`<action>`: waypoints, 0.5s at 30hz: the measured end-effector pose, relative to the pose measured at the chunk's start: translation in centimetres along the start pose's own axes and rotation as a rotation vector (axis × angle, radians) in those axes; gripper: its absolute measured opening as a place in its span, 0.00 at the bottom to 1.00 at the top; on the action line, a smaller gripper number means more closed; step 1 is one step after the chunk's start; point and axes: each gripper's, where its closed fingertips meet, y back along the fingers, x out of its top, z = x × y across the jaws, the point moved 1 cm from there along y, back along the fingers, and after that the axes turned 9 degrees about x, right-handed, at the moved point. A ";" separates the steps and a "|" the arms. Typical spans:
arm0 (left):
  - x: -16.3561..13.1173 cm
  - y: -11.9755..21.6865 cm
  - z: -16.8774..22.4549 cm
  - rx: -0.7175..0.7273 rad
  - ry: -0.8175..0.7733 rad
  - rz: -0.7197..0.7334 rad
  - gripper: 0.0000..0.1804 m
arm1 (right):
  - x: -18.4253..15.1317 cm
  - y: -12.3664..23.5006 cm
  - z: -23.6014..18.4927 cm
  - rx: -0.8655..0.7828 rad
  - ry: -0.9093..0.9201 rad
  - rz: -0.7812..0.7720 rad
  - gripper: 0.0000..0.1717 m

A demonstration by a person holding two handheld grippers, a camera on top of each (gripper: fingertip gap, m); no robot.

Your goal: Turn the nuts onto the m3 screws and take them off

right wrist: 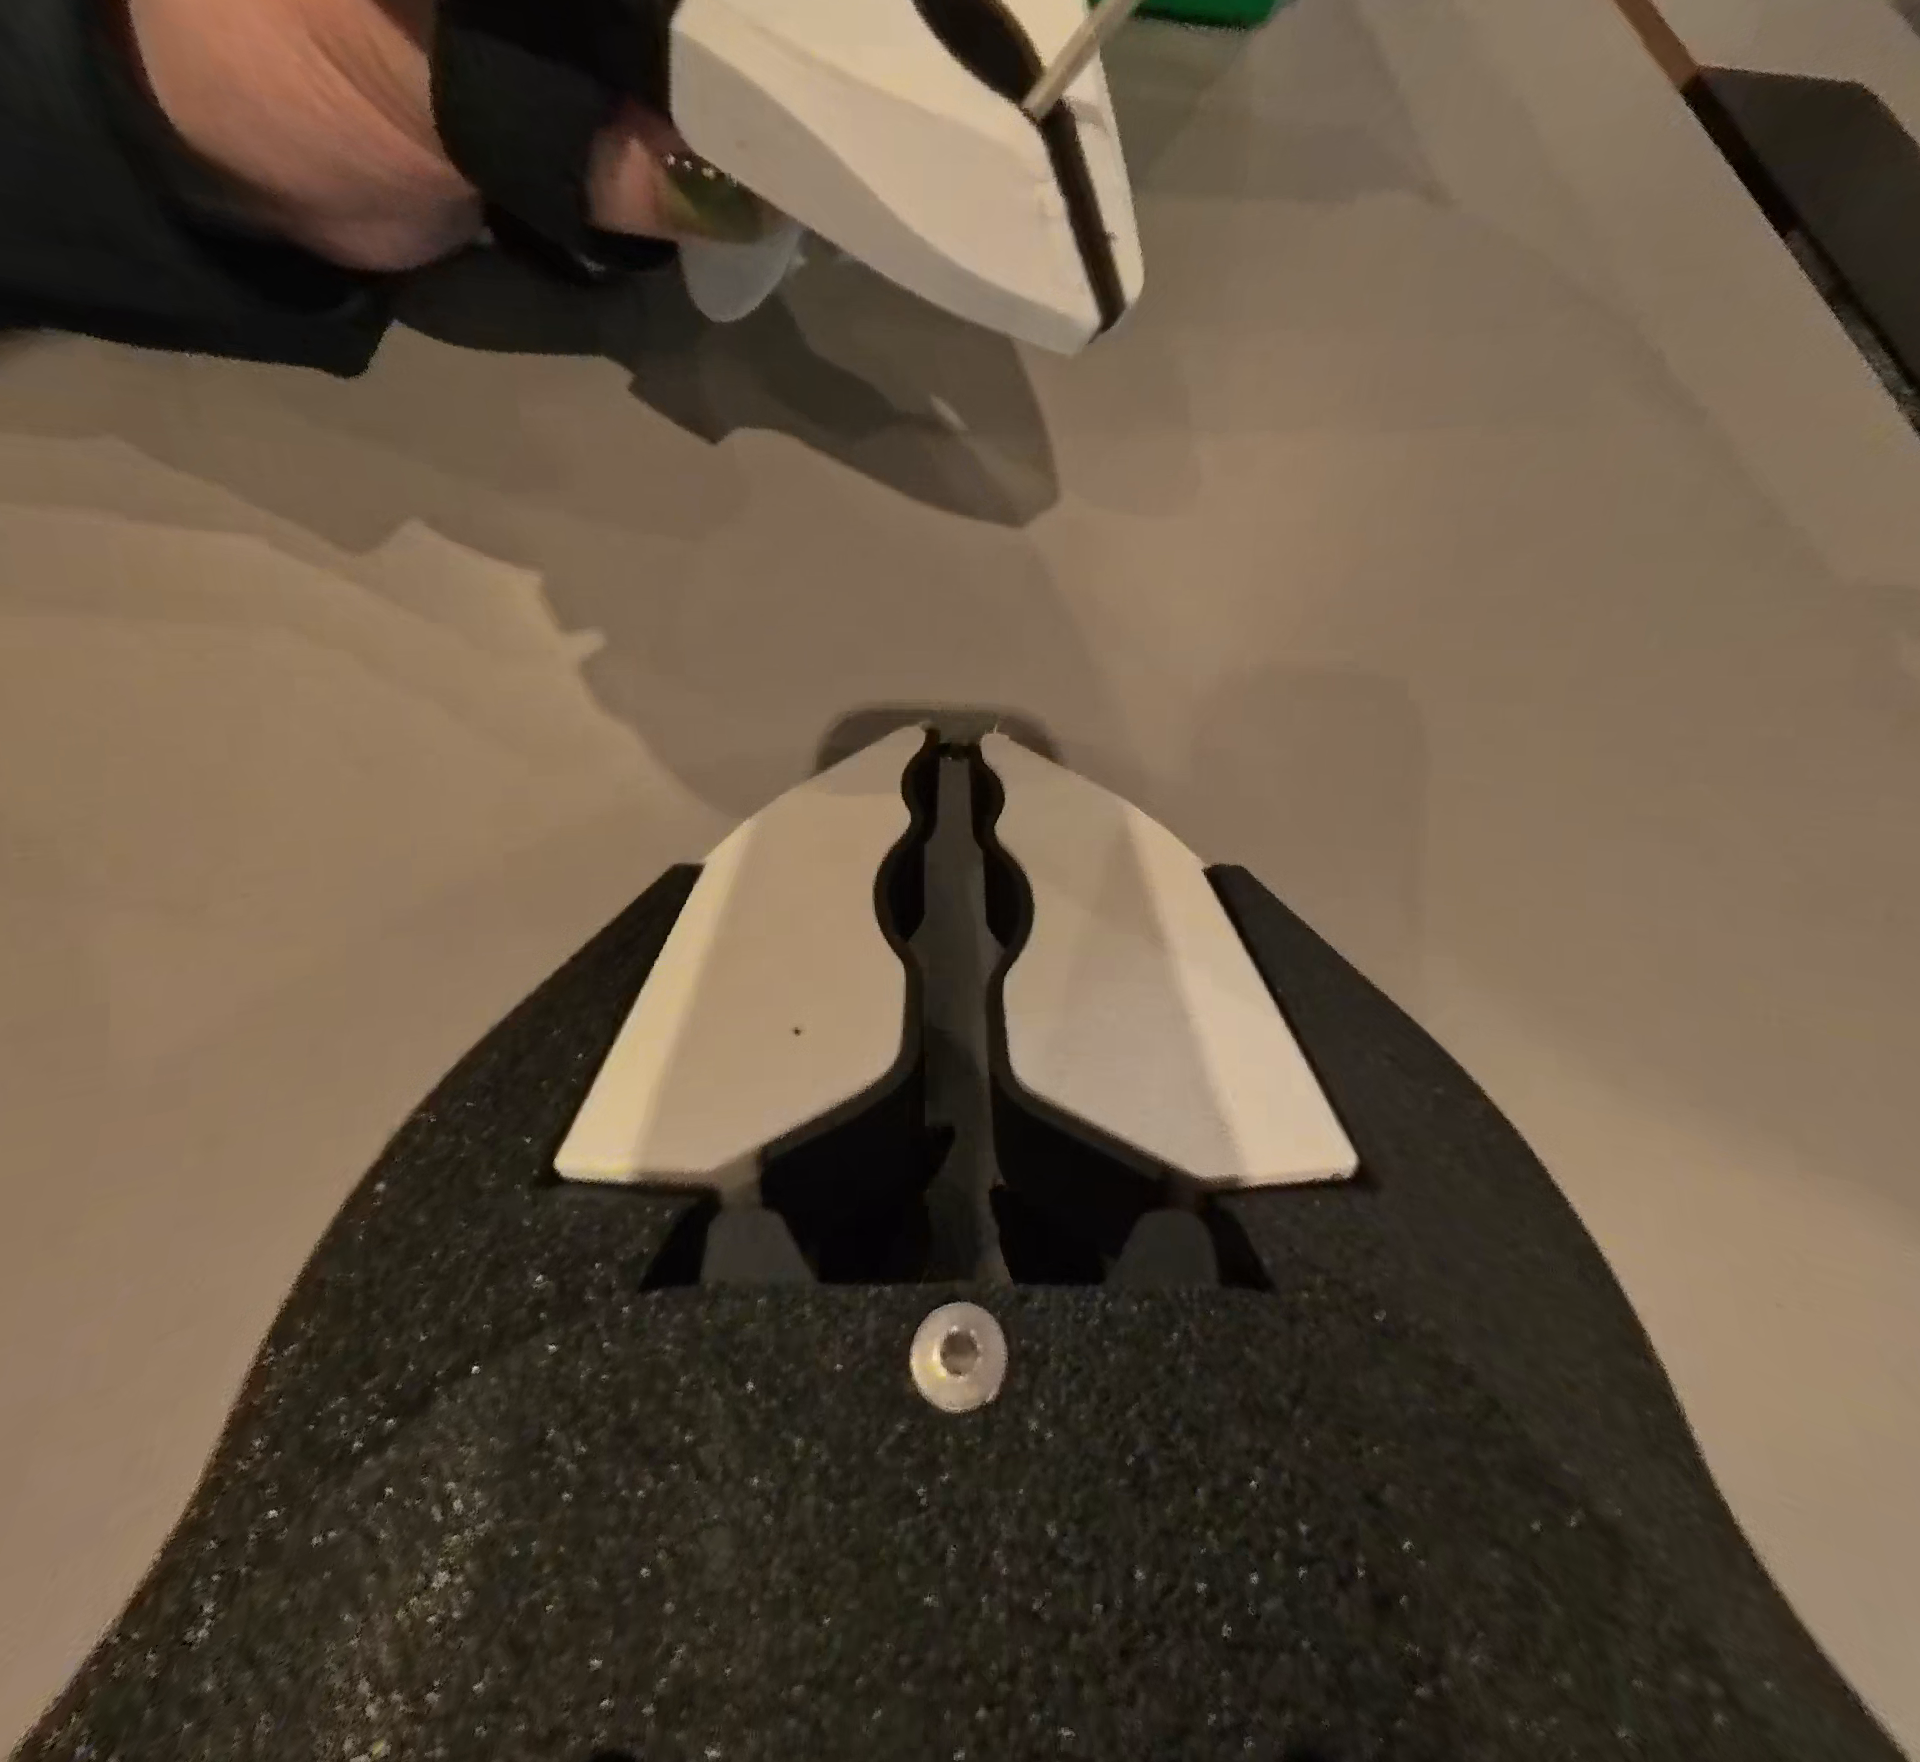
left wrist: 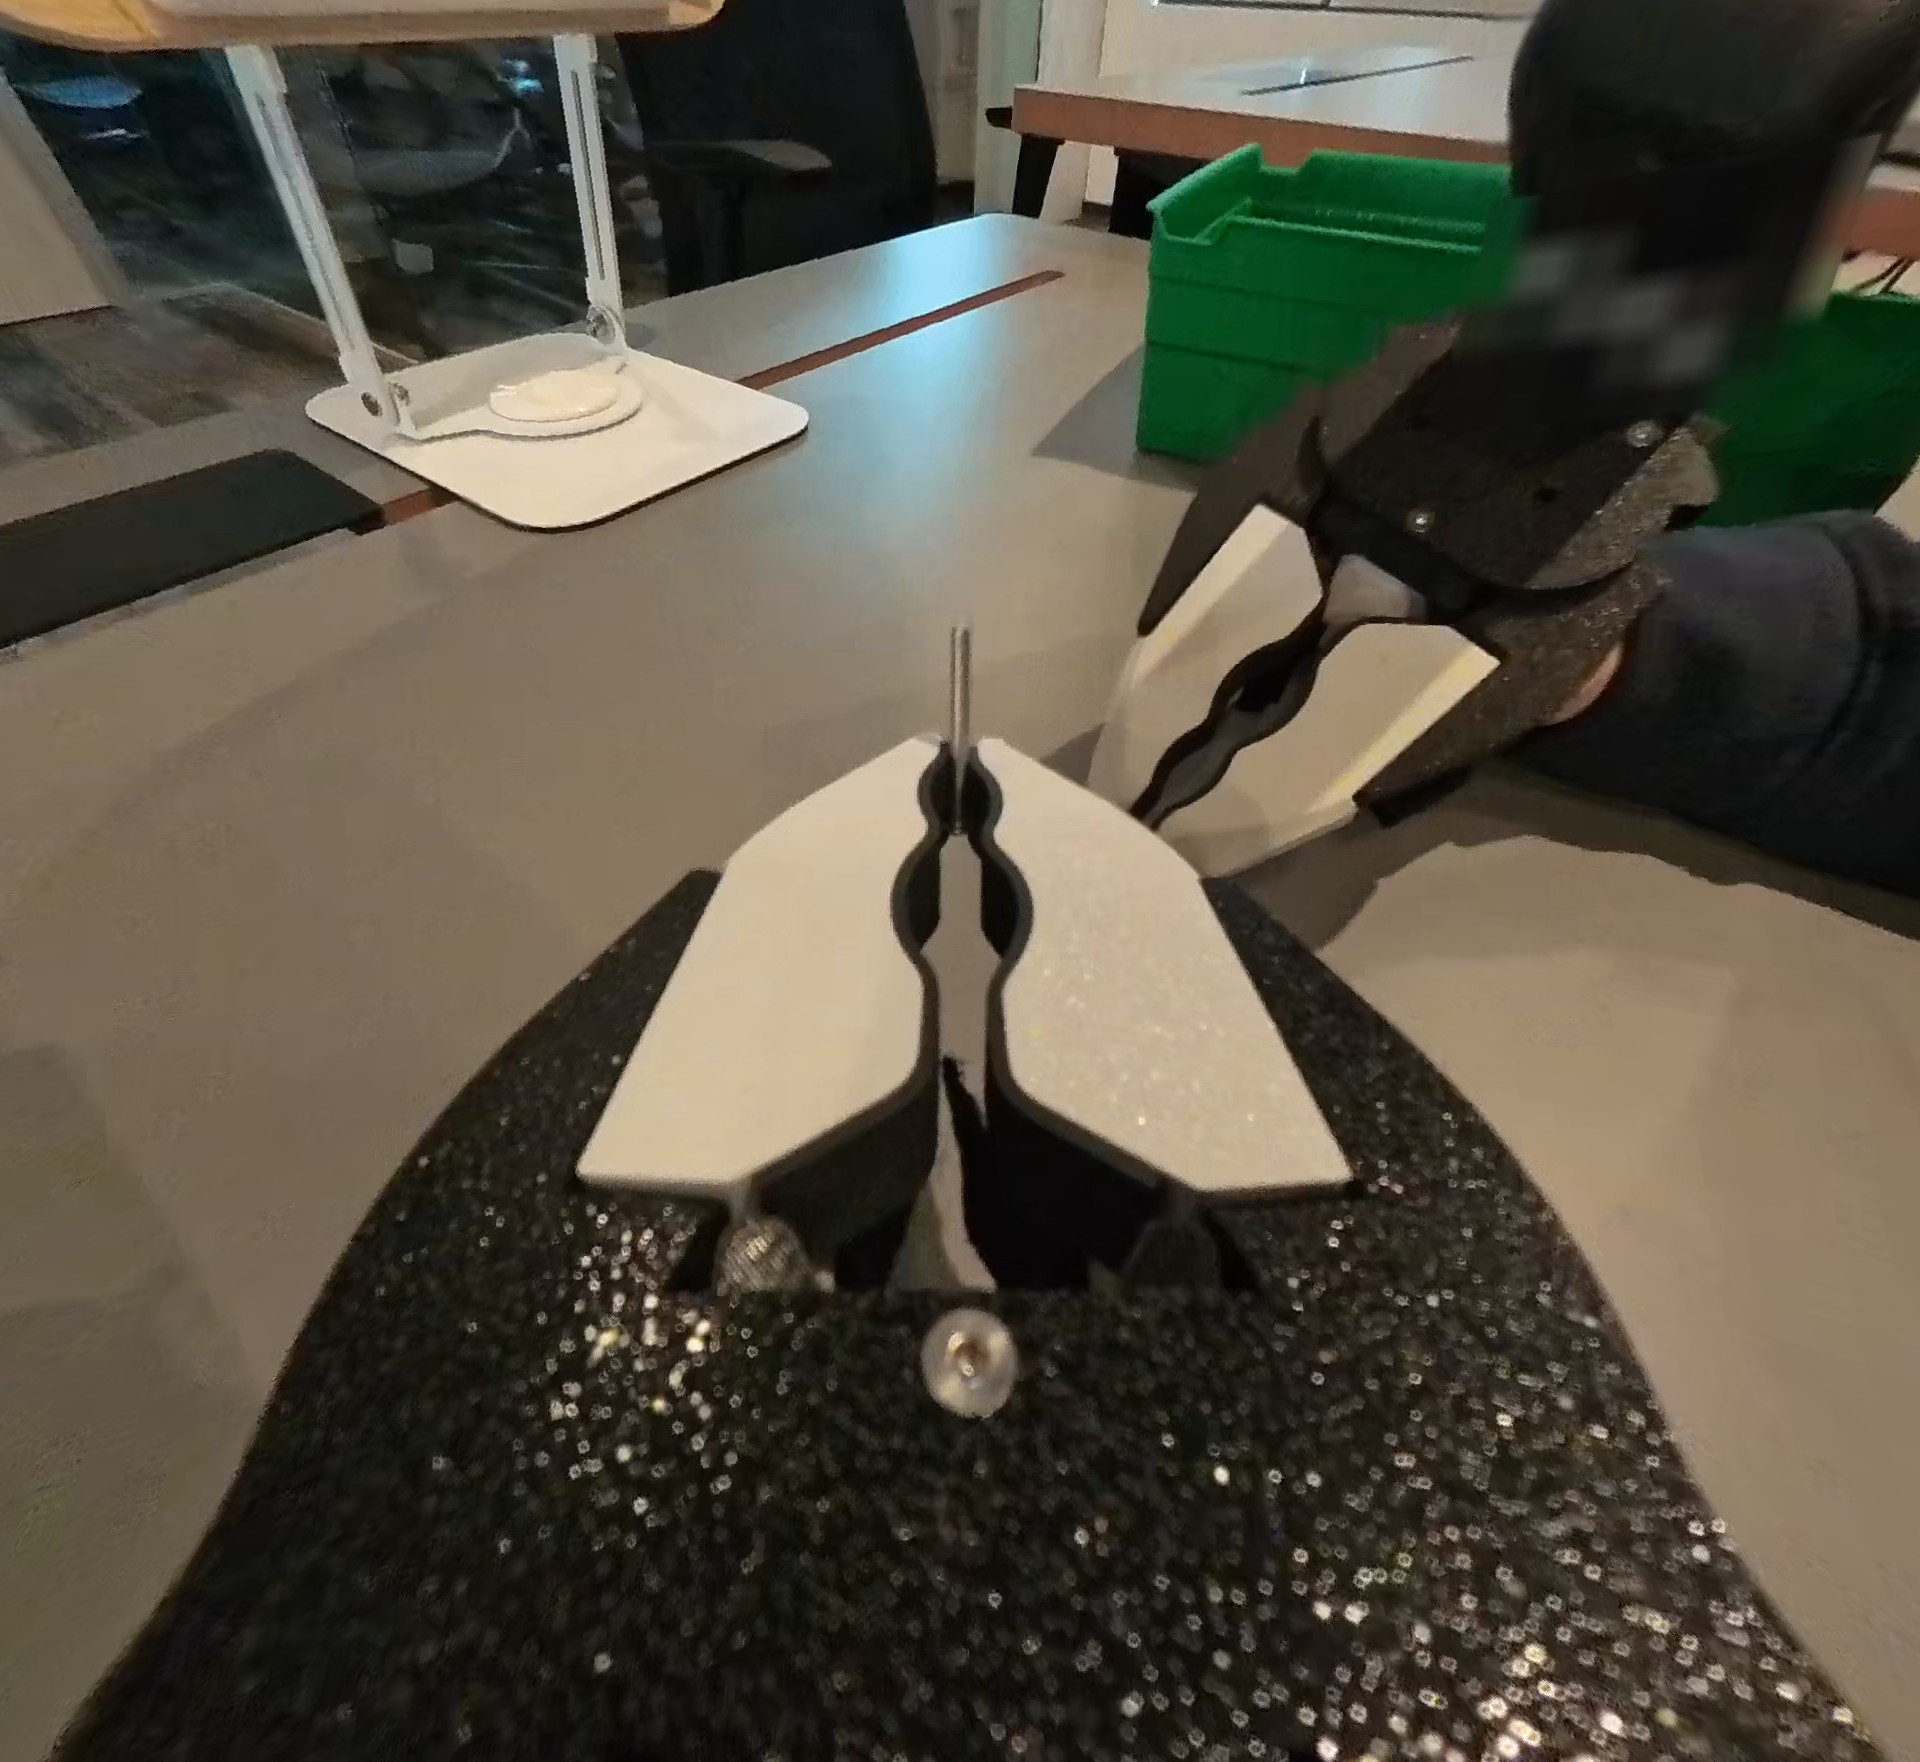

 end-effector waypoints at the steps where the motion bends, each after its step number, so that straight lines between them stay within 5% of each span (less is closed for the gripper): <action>1: -0.1 -0.1 0.0 0.008 -0.007 -0.009 0.01 | -0.1 0.0 0.0 -0.002 0.011 -0.006 0.03; 15: -0.5 -0.4 -0.3 0.032 -0.009 -0.047 0.01 | -0.9 -0.6 -0.4 0.003 0.059 -0.085 0.03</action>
